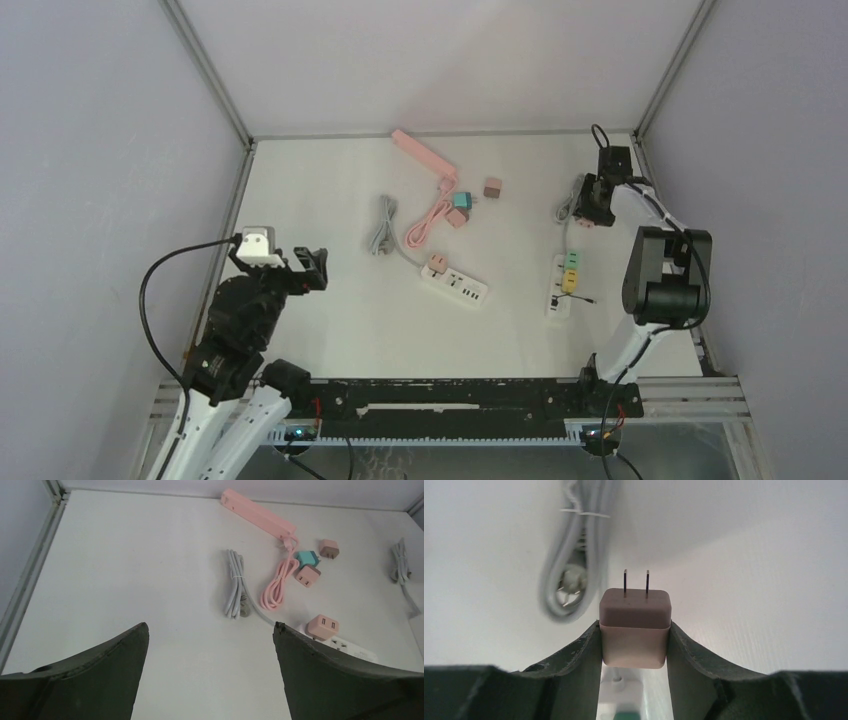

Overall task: Insert the plug
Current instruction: Pick up the plug from the center of the board, then adjust the plug.

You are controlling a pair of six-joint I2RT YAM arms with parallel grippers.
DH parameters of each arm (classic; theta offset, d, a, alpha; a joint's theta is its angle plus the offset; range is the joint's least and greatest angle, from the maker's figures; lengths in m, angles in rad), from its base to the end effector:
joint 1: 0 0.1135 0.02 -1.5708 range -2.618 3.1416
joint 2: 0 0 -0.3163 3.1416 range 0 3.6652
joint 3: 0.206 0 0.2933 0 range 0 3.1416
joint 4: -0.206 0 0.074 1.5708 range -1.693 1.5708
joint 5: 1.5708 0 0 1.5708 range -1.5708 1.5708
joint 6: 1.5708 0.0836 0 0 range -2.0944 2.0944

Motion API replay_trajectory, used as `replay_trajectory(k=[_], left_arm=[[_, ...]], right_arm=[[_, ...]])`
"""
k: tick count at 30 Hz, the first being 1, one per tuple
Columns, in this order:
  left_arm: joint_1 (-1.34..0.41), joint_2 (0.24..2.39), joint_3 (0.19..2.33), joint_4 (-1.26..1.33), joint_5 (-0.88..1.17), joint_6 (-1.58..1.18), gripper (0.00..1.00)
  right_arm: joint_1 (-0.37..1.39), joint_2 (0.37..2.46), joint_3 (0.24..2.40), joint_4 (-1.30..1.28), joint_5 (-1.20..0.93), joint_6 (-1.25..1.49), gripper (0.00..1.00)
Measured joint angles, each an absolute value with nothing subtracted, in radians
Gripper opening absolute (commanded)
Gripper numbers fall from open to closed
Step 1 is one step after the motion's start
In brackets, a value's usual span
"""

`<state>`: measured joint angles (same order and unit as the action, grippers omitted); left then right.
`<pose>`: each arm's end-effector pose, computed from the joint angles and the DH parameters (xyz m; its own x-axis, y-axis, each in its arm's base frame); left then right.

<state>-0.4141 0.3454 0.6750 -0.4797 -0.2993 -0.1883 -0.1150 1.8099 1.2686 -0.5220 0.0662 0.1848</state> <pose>0.1260 -0.0284 0.3473 -0.1565 -0.1266 -0.9795 0.0899 0.9858 -0.1418 0.4448 -0.0569 0.1867 -0.8265 0.2800 -0.4883 0.3035 0.9523 0.0325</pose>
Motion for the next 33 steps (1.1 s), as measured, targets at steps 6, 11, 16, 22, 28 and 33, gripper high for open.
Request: replay_trajectory(k=[6, 11, 16, 22, 28, 33], left_arm=[[-0.414, 0.411, 0.678, -0.483, -0.228, -0.219, 0.97], [-0.414, 0.446, 0.681, -0.486, -0.178, -0.249, 0.95], [-0.414, 0.514, 0.716, -0.487, -0.096, -0.29, 0.91], [-0.414, 0.578, 0.717, -0.447, 0.026, -0.342, 0.88], [-0.414, 0.664, 0.717, -0.392, 0.153, -0.4, 0.84], [-0.416, 0.725, 0.717, -0.353, 0.241, -0.443, 0.83]], right_arm=[[-0.017, 1.644, 1.231, -0.523, 0.07, 0.168, 0.39], [0.115, 1.54, 1.189, -0.542, 0.07, 0.153, 0.39], [0.297, 1.447, 1.139, -0.546, 0.073, 0.138, 0.39], [0.486, 1.38, 1.101, -0.543, 0.09, 0.123, 0.39], [0.652, 1.347, 1.066, -0.502, 0.098, 0.064, 0.39], [0.76, 1.33, 1.028, -0.451, 0.075, 0.0, 0.38]])
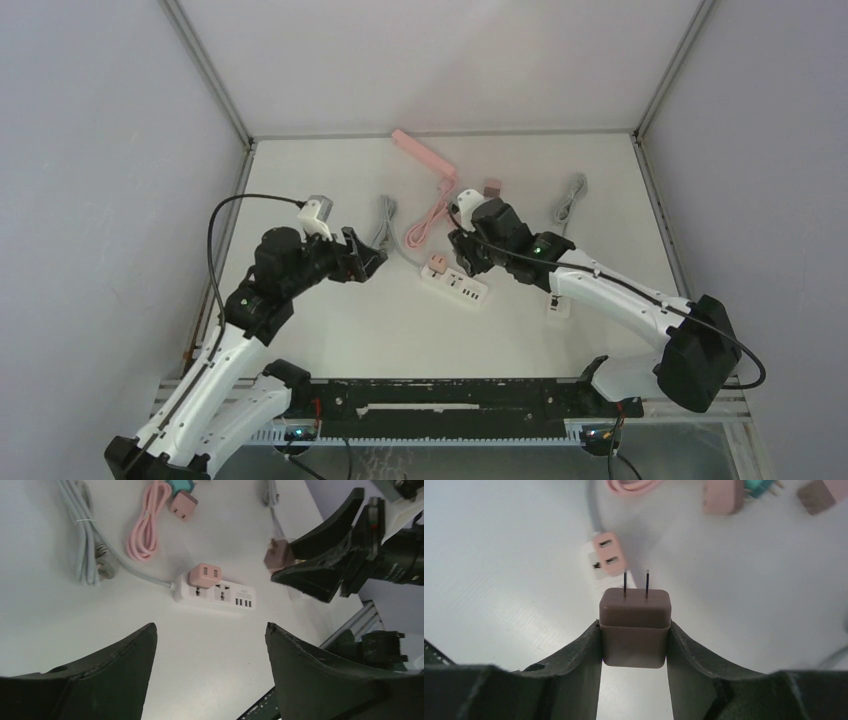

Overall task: Insert the plug
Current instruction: Adjust the plug.

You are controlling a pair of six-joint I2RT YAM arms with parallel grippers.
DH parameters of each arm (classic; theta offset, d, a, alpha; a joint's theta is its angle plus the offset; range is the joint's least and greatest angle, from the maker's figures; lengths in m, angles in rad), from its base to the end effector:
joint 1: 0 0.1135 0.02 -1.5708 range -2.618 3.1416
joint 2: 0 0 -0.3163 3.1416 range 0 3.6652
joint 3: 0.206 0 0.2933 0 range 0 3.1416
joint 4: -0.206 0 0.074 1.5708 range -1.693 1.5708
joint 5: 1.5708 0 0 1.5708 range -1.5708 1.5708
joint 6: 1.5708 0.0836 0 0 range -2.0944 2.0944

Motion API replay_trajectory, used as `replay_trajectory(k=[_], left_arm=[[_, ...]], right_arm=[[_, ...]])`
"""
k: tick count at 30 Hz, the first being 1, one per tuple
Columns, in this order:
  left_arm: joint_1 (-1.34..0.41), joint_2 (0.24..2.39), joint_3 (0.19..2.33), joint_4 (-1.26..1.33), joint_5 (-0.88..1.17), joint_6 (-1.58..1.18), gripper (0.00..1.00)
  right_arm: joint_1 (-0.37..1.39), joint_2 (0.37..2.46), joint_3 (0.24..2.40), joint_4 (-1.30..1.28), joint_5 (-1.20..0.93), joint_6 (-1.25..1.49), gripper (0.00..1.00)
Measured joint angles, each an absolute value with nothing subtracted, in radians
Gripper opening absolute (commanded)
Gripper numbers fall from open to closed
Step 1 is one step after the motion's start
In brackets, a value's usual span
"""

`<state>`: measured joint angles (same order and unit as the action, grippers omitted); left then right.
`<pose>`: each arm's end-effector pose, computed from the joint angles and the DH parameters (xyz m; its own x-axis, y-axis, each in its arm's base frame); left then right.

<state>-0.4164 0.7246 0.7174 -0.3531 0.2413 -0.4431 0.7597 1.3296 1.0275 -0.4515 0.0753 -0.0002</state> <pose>0.1894 -0.1056 0.3264 -0.5474 -0.2131 -0.8093 0.4014 0.7817 -0.4773 0.2589 0.2373 0.2848 -0.4960 -0.4714 -0.7292 -0.6471 0.7607 -0.0516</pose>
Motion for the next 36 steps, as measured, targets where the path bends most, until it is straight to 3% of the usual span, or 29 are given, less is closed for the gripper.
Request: replay_trajectory(k=[13, 25, 30, 36], left_arm=[[-0.457, 0.803, 0.715, -0.196, 0.433, -0.561, 0.77], [-0.487, 0.896, 0.715, -0.136, 0.533, -0.58, 0.72], [-0.513, 0.957, 0.715, -0.123, 0.581, -0.583, 0.68], [-0.522, 0.99, 0.715, -0.104, 0.618, -0.588, 0.56]], right_arm=[[0.945, 1.325, 1.009, -0.326, -0.047, -0.178, 0.38], [0.997, 1.283, 1.008, -0.276, -0.103, -0.257, 0.37], [0.998, 1.282, 1.008, -0.258, -0.115, -0.272, 0.36], [1.006, 1.282, 1.008, -0.249, -0.118, -0.285, 0.36]])
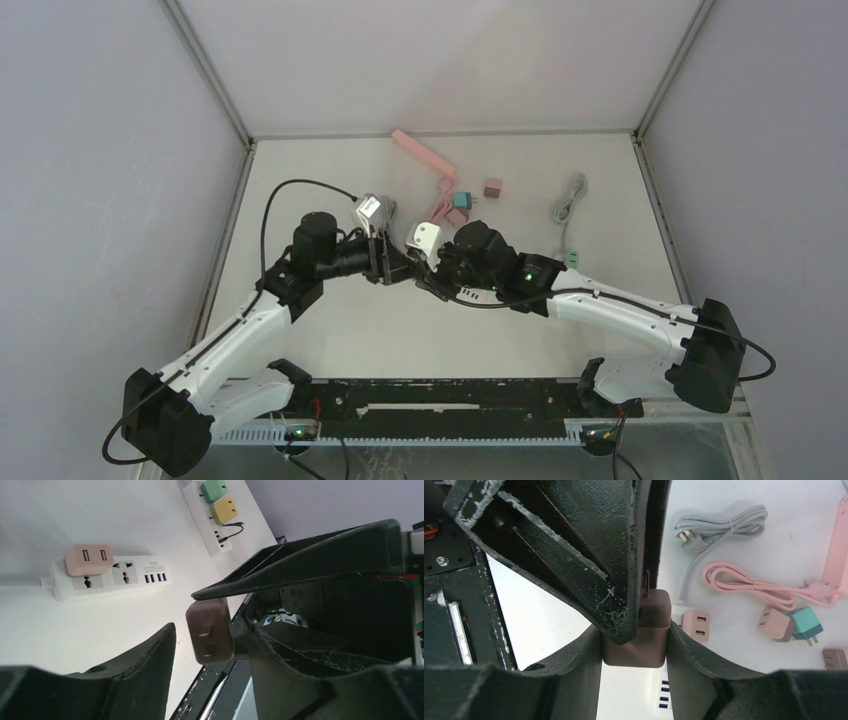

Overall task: Insert the plug
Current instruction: Adjust the plug.

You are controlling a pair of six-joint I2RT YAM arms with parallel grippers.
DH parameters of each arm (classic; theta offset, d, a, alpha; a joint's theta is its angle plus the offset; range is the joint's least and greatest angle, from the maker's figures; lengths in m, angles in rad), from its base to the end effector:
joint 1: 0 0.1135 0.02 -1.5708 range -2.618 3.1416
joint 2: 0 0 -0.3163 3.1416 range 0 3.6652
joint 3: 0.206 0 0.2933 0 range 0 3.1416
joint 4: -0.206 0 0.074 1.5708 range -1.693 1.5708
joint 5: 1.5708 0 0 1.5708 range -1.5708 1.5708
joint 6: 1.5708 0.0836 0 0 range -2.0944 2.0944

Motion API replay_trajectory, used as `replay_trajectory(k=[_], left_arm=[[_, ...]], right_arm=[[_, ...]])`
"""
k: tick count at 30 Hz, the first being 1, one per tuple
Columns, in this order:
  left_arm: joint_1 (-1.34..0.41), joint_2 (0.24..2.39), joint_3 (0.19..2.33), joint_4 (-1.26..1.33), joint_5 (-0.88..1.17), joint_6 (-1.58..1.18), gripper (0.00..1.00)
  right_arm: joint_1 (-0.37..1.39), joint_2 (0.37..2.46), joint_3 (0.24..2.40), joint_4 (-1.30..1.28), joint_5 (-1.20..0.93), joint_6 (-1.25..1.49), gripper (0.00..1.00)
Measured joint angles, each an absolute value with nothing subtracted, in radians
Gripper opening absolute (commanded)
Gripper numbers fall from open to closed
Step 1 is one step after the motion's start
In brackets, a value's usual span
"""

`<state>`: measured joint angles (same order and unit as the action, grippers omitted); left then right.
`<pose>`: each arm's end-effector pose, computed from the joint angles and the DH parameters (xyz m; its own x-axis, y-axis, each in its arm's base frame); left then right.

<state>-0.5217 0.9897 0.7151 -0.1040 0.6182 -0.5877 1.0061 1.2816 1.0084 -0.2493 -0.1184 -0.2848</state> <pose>0.2108 -0.1771 0.3052 -0.7507 -0.0896 -0.6545 0.5489 0.4668 -0.6935 0.1835 0.3081 0.3186 -0.0052 -0.5296 -0.8482 -0.9327 0.3086 -0.1869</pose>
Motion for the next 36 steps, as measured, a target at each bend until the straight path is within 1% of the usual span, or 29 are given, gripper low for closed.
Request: replay_trajectory(k=[8, 14, 16, 18, 21, 23, 25, 26, 31, 36], left_arm=[[-0.52, 1.005, 0.715, -0.073, 0.643, -0.602, 0.33], [-0.521, 1.01, 0.715, -0.069, 0.644, -0.607, 0.08], [-0.521, 1.01, 0.715, -0.068, 0.644, -0.607, 0.04], [-0.52, 1.01, 0.715, -0.065, 0.644, -0.607, 0.01], [-0.521, 0.999, 0.695, -0.028, 0.641, -0.61, 0.0], [-0.522, 0.978, 0.664, 0.017, 0.64, -0.616, 0.0], [-0.522, 0.95, 0.632, 0.057, 0.637, -0.628, 0.0], [-0.524, 0.937, 0.619, 0.075, 0.631, -0.63, 0.0], [-0.526, 0.916, 0.6, 0.163, 0.587, -0.637, 0.0], [-0.526, 0.905, 0.554, 0.276, 0.538, -0.685, 0.0]], right_arm=[[1.012, 1.281, 1.008, -0.25, -0.121, -0.291, 0.36], [1.014, 1.281, 1.008, -0.251, -0.111, -0.295, 0.44], [1.015, 1.281, 1.008, -0.251, -0.108, -0.294, 0.48], [1.015, 1.281, 1.008, -0.25, -0.107, -0.291, 0.54], [1.012, 1.28, 1.008, -0.247, -0.109, -0.279, 0.59], [1.006, 1.28, 1.007, -0.24, -0.12, -0.261, 0.65], [0.993, 1.278, 1.007, -0.227, -0.142, -0.234, 0.75], [0.984, 1.275, 1.007, -0.22, -0.159, -0.218, 0.77], [0.924, 1.219, 0.971, -0.158, -0.236, -0.129, 0.78], [0.845, 1.164, 0.904, -0.055, -0.319, 0.015, 0.82]])
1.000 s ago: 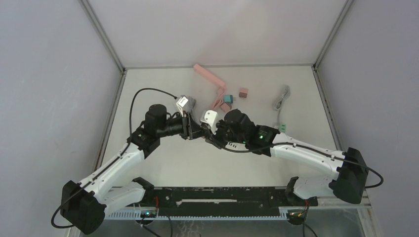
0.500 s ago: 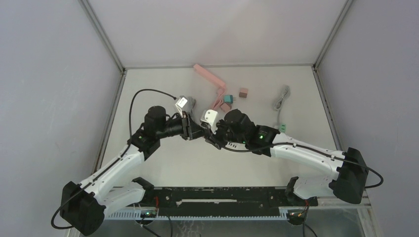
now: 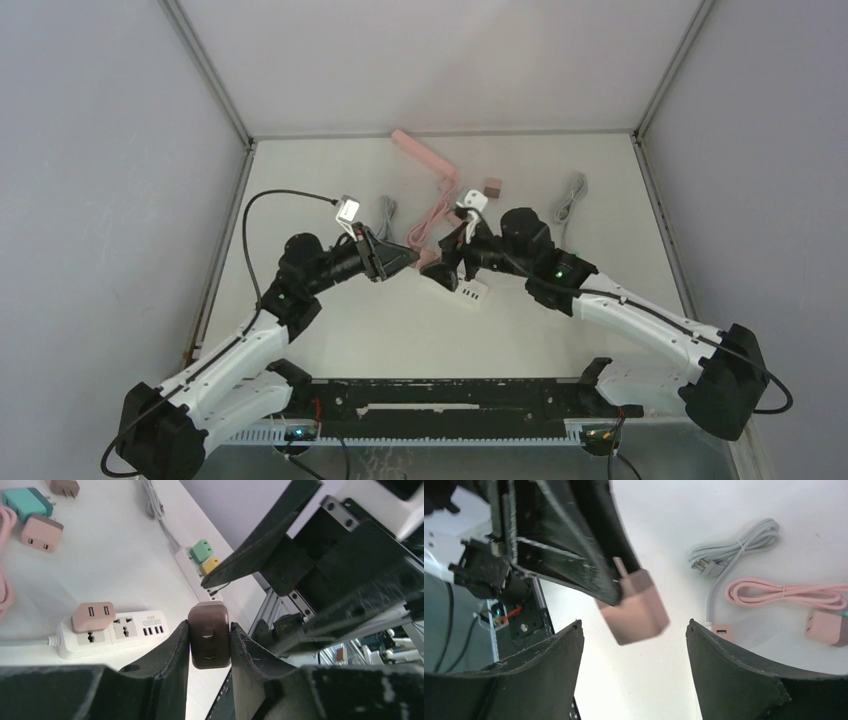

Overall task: Insert the plug
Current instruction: Adjust the plug.

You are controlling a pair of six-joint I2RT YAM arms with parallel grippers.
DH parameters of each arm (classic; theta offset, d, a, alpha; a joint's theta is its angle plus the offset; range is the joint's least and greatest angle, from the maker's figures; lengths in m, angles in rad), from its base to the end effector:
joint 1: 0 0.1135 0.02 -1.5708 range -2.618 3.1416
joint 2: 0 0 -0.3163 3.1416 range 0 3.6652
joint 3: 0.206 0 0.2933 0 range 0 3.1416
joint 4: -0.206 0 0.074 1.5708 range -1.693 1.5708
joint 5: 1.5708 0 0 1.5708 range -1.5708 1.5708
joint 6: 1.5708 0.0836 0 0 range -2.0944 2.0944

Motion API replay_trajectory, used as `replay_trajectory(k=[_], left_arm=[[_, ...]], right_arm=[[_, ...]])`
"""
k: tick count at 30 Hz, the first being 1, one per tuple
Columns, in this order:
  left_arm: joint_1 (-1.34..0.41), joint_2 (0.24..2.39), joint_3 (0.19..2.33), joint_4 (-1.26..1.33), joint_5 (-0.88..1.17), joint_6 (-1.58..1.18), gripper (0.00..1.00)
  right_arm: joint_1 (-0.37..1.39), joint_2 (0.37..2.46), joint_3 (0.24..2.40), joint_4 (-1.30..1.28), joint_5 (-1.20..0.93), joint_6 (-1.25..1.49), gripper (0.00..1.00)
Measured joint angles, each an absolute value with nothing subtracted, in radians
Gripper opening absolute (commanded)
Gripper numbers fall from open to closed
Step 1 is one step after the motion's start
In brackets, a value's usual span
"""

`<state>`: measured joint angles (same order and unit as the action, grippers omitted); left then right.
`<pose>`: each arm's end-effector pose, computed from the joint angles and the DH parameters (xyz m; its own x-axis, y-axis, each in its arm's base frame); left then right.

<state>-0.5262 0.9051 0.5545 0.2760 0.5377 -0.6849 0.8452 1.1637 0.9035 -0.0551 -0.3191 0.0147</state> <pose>0.2036 -0.1678 0.3091 -0.6022 -0.2786 -0.7482 0.6354 0.4002 -0.6604 0.2017 0.2669 0.3405 -0.2191 -0.2260 -0.9492 -0.9051 0.4103 0.1113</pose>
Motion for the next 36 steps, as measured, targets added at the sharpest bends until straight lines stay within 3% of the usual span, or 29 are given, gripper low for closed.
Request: replay_trajectory(k=[8, 17, 36], left_arm=[[-0.527, 0.833, 0.398, 0.553, 0.425, -0.823, 0.0], [-0.529, 0.807, 0.346, 0.77, 0.356, -0.926, 0.0], [-0.595, 0.908, 0.326, 1.047, 0.325, -1.033, 0.0]], right_arm=[[0.707, 1.132, 0.801, 0.159, -0.448, 0.356, 0.82], [0.661, 1.177, 0.753, 0.411, -0.557, 0.681, 0.73], [0.655, 1.253, 0.753, 0.683, -0.71, 0.909, 0.53]])
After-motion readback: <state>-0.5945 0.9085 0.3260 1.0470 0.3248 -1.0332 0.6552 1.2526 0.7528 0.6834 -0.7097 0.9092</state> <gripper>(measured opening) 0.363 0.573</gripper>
